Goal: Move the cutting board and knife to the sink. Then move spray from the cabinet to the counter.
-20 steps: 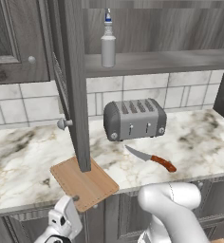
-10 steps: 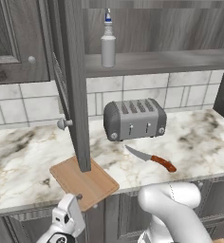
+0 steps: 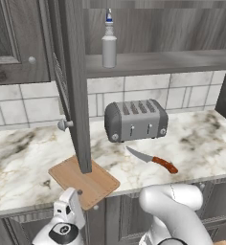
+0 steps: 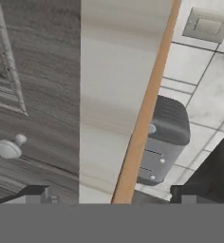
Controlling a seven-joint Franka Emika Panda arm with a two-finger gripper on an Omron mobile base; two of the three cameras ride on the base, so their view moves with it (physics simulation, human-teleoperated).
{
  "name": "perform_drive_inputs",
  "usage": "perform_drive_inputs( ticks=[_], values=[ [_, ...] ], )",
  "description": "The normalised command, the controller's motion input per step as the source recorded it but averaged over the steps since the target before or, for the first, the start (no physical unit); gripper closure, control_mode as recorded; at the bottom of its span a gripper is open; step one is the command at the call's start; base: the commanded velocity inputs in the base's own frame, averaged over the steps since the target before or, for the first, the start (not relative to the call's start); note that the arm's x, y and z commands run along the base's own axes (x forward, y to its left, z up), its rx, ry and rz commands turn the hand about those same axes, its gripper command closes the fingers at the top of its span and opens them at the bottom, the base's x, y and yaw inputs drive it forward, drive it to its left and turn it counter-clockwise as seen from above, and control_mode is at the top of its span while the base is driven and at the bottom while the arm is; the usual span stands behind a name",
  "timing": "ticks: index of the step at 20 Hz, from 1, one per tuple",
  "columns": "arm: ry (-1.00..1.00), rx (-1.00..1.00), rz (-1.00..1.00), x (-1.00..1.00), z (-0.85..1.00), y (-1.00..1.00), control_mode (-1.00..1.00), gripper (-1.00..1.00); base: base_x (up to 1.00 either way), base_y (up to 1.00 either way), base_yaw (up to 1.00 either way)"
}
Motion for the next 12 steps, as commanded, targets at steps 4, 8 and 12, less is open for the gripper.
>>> perform_drive_inputs(
  ticks=[4,8,12],
  values=[
    [0.09,0.0,0.1,0.03,-0.25,0.03,-1.0,-1.0,0.0,0.0,0.0],
    [0.1,0.0,0.07,0.0,-0.16,0.09,-1.0,1.0,0.0,0.0,0.0],
    [0.03,0.0,0.03,0.0,0.0,0.0,-1.0,1.0,0.0,0.0,0.0]
  ],
)
